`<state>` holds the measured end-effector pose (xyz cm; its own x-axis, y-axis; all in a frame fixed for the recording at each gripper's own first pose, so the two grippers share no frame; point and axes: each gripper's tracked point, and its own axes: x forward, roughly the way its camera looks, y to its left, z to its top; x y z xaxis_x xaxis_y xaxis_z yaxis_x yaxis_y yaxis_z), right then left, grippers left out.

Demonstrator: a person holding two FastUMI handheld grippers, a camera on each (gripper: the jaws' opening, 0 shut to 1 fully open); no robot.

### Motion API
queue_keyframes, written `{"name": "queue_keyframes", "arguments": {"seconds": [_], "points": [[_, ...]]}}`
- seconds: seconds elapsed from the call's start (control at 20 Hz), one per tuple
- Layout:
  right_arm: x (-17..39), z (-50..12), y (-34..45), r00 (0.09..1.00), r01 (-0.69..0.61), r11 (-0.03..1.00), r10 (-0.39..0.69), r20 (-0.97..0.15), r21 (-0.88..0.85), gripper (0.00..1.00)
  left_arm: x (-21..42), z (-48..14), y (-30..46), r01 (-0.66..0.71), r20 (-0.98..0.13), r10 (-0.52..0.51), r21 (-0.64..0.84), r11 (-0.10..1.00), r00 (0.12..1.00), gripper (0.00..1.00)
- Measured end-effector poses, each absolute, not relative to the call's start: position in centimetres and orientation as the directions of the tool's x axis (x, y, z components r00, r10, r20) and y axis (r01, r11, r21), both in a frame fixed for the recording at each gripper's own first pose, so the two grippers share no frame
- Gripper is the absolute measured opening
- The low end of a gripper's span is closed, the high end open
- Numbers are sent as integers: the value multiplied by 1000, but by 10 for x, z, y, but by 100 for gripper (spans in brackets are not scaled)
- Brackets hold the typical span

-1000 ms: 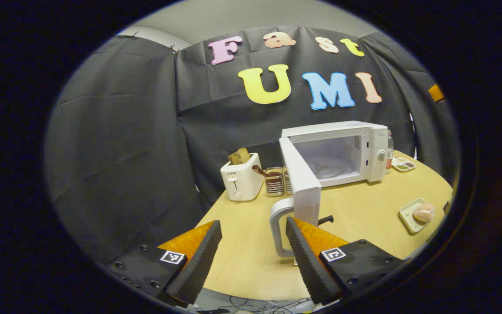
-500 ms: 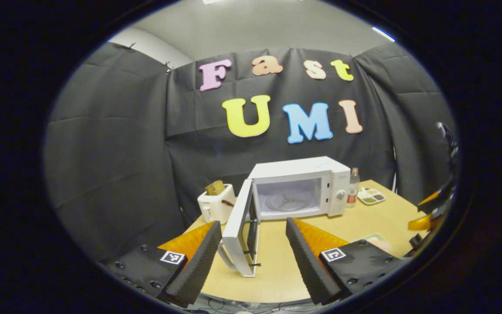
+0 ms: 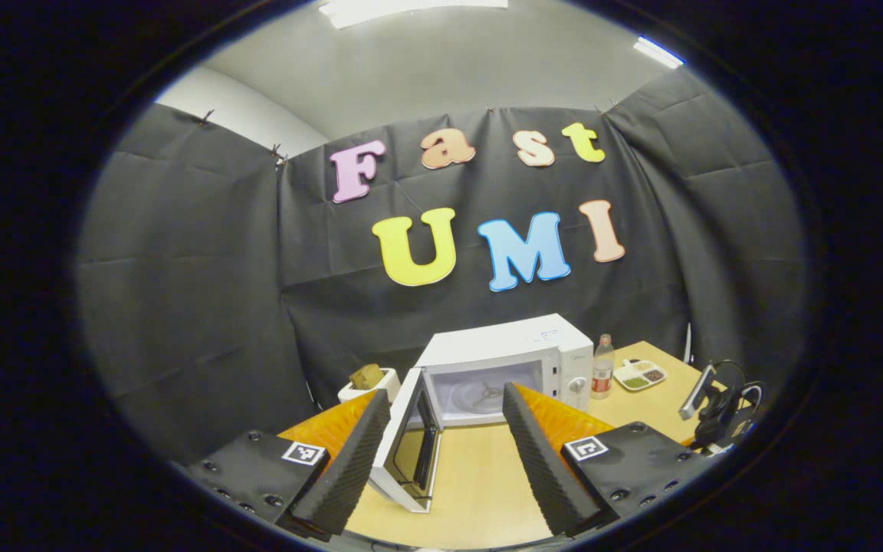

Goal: Open the microwave oven with the left hand, put the food in, and close the microwave oven.

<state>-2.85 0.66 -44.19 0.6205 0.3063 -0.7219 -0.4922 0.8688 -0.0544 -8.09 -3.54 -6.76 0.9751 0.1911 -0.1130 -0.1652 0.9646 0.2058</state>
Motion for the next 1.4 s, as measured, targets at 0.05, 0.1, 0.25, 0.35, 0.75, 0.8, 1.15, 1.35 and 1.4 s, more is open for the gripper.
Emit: {"name": "queue_keyframes", "arguments": {"seconds": [0.05, 0.1, 0.25, 0.35, 0.75, 0.8, 1.15, 1.35, 1.4], "points": [[-22, -448, 7, 609, -492, 869, 303, -733, -49, 96, -80, -65, -37, -161, -112, 186, 199, 967, 976, 100], [-16, -455, 10, 600, -492, 870, 304, -740, -42, 96, -77, -61, -40, -158, -105, 180, 188, 969, 978, 99], [-9, -469, 14, 575, -489, 871, 282, -768, -46, 96, -70, -63, -39, -148, -113, 166, 156, 977, 980, 100], [-7, -475, 18, 558, -493, 869, 284, -780, -36, 96, -65, -63, -32, -150, -114, 167, 145, 978, 979, 100], [-8, -478, 17, 492, -497, 868, 259, -831, -23, 60, -50, -65, -13, -132, -121, 150, 148, 980, 981, 100], [-8, -477, 18, 477, -510, 860, 271, -836, -13, 59, -48, -65, -12, -127, -123, 145, 142, 982, 982, 100], [15, -409, 49, 502, -418, 886, 408, -763, 199, 59, -38, -85, 14, -112, -153, 132, 131, 985, 979, 98], [40, -349, 103, 546, -362, 847, 531, -648, 390, 59, -33, -94, 37, -106, -172, 129, 137, 985, 977, 97], [50, -337, 118, 562, -348, 836, 548, -619, 425, 59, -30, -95, 42, -102, -174, 124, 131, 986, 977, 94]]}}
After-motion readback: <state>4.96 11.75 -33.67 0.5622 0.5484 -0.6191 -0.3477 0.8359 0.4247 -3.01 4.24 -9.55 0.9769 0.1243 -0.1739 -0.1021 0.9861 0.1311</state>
